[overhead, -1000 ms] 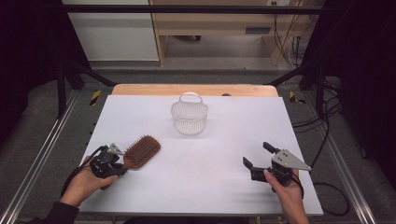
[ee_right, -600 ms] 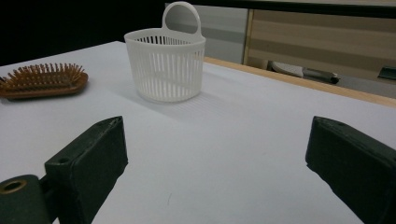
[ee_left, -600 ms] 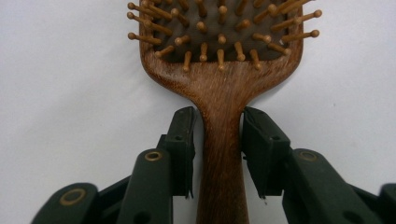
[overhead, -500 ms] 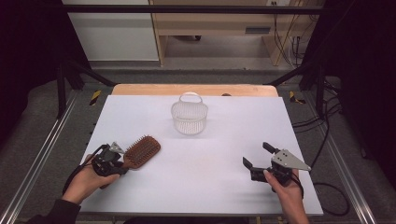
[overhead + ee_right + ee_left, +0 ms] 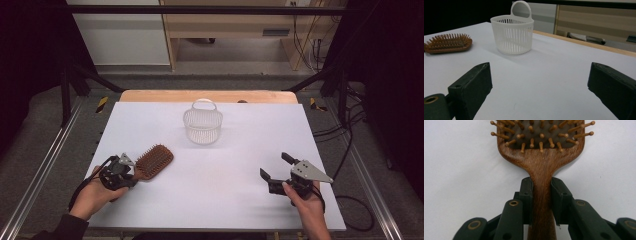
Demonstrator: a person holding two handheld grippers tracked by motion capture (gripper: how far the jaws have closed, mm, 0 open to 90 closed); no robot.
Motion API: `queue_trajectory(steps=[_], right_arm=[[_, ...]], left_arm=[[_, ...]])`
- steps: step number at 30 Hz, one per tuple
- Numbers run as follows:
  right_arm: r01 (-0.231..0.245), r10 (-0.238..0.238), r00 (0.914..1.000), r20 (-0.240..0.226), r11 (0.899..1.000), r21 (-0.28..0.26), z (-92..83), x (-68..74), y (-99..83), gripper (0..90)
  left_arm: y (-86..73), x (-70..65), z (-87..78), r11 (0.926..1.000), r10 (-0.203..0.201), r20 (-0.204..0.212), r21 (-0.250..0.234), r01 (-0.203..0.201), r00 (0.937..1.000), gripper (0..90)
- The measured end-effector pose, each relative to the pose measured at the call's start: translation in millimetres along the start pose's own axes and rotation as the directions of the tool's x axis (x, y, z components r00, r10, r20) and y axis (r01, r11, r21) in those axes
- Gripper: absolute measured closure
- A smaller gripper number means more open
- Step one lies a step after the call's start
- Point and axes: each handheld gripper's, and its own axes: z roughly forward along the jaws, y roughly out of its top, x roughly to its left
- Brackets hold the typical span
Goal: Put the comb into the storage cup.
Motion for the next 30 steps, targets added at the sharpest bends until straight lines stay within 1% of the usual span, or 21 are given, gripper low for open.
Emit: queue_trajectory(steps=[5,7,9,13,15,17,18,19,20,22,26,30], right_arm=[[0.0,0.0,1.0,-0.002,1.0,0.001,0.2,0.6,0.1,5.7],[-0.002,0.002,1.0,-0.001,1.0,0.001,0.1,0.6,0.1,5.7],[-0.003,0.003,1.0,-0.001,1.0,-0.001,0.0,0.7,0.3,5.7],[0.0,0.0,1.0,-0.003,1.0,-0.002,0.1,1.7,0.9,5.7],[-0.004,0.004,1.0,-0.004,1.0,-0.004,0.1,2.8,1.5,5.6],[-0.012,0.012,0.9999,-0.004,1.0,0.0,0.2,4.5,2.9,5.5],[-0.017,0.017,0.9999,-0.003,1.0,0.006,0.9,6.0,3.8,5.5],[-0.023,0.023,0.9997,-0.004,1.0,0.014,2.3,7.5,4.7,5.2],[-0.032,0.032,0.9994,-0.009,0.999,0.027,3.8,9.6,6.1,4.8],[-0.041,0.041,0.999,-0.015,0.998,0.042,7.2,14.8,9.5,4.7],[-0.039,0.041,0.9984,-0.04,0.998,0.05,14.6,26.9,18.0,4.7],[-0.057,0.063,0.995,-0.078,0.996,0.075,26.0,41.6,24.1,4.7]], left_arm=[[-3.6,-0.1,-0.6,0.9991,-0.008,-0.007,-0.041,0.008,0.9999,72.8],[-4.1,0.1,-1.3,0.9983,-0.008,-0.018,-0.058,0.007,0.9998,72.8],[-4.5,0.1,-3.1,0.9968,-0.014,-0.018,-0.078,0.012,0.9997,72.9],[-3.2,-0.9,-7.7,0.9931,-0.006,-0.027,-0.117,0.002,0.9996,72.8],[-1.8,-2.9,-10.3,0.9896,0.001,-0.037,-0.144,-0.006,0.9993,72.8],[-0.1,-6.0,-13.1,0.9837,0.005,-0.045,-0.18,-0.013,0.999,72.8],[1.1,-7.2,-14.2,0.9809,0.006,-0.037,-0.194,-0.013,0.9993,72.9],[2.5,-9.1,-15.2,0.9787,0.014,-0.043,-0.204,-0.022,0.999,72.8],[3.9,-11.1,-15.7,0.9761,0.014,-0.041,-0.216,-0.023,0.999,72.9],[6.8,-15.2,-16.3,0.9725,0.022,-0.04,-0.231,-0.03,0.999,72.8],[11.8,-23.6,-15.0,0.962,0.035,-0.034,-0.27,-0.043,0.9988,72.9],[17.7,-31.9,-13.5,0.9538,0.048,-0.025,-0.296,-0.053,0.9985,72.8]])
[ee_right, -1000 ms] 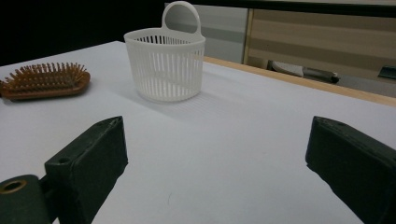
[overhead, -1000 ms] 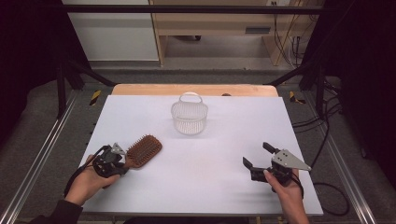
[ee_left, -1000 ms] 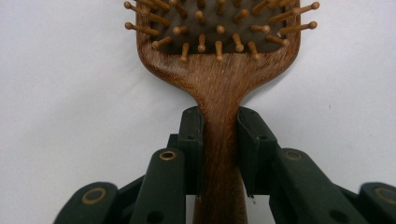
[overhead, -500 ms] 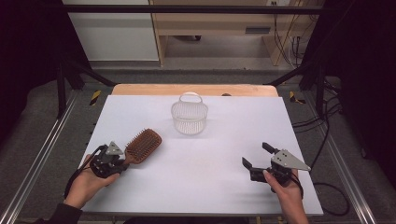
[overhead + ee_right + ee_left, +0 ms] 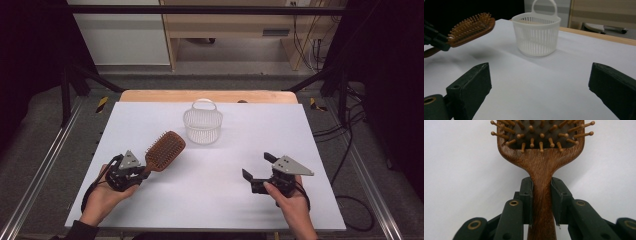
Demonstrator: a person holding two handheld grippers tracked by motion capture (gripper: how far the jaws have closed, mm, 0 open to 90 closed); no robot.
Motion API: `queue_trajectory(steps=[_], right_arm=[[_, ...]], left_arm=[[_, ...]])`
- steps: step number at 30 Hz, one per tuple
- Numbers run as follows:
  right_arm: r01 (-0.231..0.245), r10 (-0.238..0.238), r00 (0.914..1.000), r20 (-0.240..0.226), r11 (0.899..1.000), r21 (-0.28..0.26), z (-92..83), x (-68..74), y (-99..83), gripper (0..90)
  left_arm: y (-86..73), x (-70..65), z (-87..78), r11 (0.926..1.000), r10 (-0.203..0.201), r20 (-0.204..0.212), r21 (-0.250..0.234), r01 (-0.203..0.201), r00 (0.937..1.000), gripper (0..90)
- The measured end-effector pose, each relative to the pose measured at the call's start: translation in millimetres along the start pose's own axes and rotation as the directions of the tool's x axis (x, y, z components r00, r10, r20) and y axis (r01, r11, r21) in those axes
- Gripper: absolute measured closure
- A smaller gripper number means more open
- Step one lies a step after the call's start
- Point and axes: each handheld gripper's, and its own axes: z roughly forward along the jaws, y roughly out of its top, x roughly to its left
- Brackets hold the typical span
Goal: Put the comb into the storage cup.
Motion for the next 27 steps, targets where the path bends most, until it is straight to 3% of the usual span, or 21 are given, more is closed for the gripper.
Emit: queue_trajectory(steps=[13,27], right_arm=[[-0.051,0.054,0.9923,-0.112,0.998,0.031,43.0,33.3,6.1,5.5],[-0.093,0.105,0.9798,-0.17,0.993,0.076,68.6,42.8,3.4,5.6]], left_arm=[[22.0,-29.2,9.1,0.9967,0.056,0.013,-0.061,-0.055,0.9984,72.9],[38.5,-57.9,26.6,0.9921,0.099,0.056,-0.083,-0.094,0.9935,72.9]])
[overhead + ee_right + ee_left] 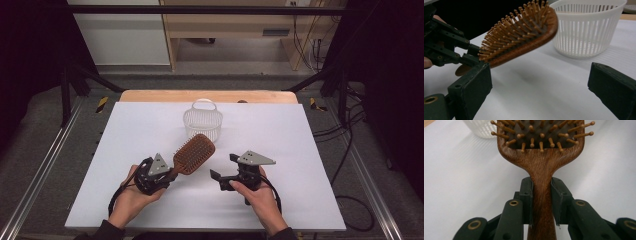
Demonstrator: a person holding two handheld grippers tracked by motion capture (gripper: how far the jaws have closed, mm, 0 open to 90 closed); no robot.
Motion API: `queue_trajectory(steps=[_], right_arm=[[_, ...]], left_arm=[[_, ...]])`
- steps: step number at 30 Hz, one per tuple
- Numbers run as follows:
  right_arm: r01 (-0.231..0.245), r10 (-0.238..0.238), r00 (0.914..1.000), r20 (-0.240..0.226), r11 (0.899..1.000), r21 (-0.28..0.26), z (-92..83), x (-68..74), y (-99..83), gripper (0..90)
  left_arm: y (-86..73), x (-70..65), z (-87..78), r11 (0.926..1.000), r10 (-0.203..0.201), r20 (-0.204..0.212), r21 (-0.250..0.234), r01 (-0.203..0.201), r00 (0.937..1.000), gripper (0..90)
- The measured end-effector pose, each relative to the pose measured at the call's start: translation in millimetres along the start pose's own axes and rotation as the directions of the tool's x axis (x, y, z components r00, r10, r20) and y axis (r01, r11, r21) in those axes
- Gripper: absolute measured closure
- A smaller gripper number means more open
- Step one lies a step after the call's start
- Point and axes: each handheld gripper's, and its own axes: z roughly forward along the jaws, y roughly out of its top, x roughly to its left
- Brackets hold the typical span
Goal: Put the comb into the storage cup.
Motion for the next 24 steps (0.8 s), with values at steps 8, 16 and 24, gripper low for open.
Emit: queue_trajectory(steps=[8,16,24], right_arm=[[-0.051,0.051,0.9978,-0.041,0.999,0.012,12.9,-1.2,0.5,6.4],[-0.061,0.06,0.9956,-0.072,0.998,-0.014,14.8,0.3,6.7,8.6],[-0.073,0.069,0.9931,-0.094,0.997,-0.036,16.0,2.4,15.4,9.1]], left_arm=[[10.2,-11.7,6.7,0.9996,0.023,0.018,-0.014,-0.023,0.9996,72.9],[16.7,-17.9,8.5,0.9986,0.034,0.022,-0.042,-0.034,0.9992,72.9],[23.0,-23.6,7.5,0.9968,0.042,0.028,-0.07,-0.04,0.9987,72.9]])
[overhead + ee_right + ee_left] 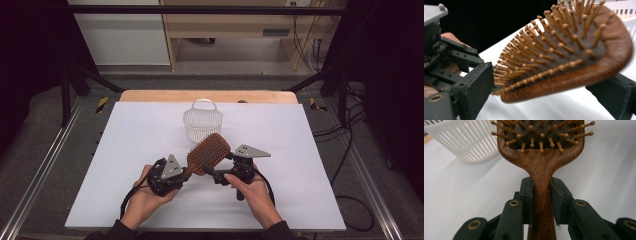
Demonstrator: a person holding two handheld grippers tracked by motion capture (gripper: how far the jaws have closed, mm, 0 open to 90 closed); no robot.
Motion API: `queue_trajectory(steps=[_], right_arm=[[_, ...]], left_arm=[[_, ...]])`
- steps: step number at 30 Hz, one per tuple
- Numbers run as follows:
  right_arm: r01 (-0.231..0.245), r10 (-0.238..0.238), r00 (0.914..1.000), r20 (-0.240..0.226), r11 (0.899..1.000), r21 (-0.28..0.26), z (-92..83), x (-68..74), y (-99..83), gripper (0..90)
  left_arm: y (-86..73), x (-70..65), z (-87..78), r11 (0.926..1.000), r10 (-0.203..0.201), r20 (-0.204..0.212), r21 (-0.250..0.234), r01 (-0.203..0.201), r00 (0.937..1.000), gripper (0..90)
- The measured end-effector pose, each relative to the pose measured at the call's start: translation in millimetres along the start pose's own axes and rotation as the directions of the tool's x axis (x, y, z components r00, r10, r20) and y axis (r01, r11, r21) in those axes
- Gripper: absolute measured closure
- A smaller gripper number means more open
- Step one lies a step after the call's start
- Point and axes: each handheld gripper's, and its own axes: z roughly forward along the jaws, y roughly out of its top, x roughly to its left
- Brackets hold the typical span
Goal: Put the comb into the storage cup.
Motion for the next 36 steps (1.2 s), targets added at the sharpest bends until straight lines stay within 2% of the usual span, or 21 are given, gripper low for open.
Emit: queue_trajectory(steps=[9,17,26,32,36], right_arm=[[-0.03,0.03,0.9994,-0.017,0.999,-0.034,-1.5,0.7,12.4,11.0],[-0.073,0.071,0.9972,-0.023,0.996,-0.06,-2.2,0.1,19.9,20.8],[-0.118,0.114,0.9923,-0.047,0.988,-0.098,-6.7,-1.3,27.1,30.0],[-0.171,0.163,0.9843,-0.067,0.977,-0.124,-10.8,-3.7,30.7,40.9],[-0.159,0.152,0.9862,-0.065,0.98,-0.123,-12.0,-1.4,34.2,46.2]], left_arm=[[3.4,-0.8,-0.3,0.999,-0.002,-0.011,-0.045,0.001,0.9999,72.8],[6.2,-3.6,-0.8,0.9948,0.03,-0.024,-0.097,-0.033,0.9992,72.8],[9.0,-1.5,0.6,0.99,0.028,-0.022,-0.138,-0.031,0.9994,72.8],[10.5,-0.1,4.2,0.989,0.023,-0.024,-0.146,-0.026,0.9994,72.9],[10.4,0.5,6.7,0.9888,0.016,-0.028,-0.148,-0.02,0.9995,72.9]])
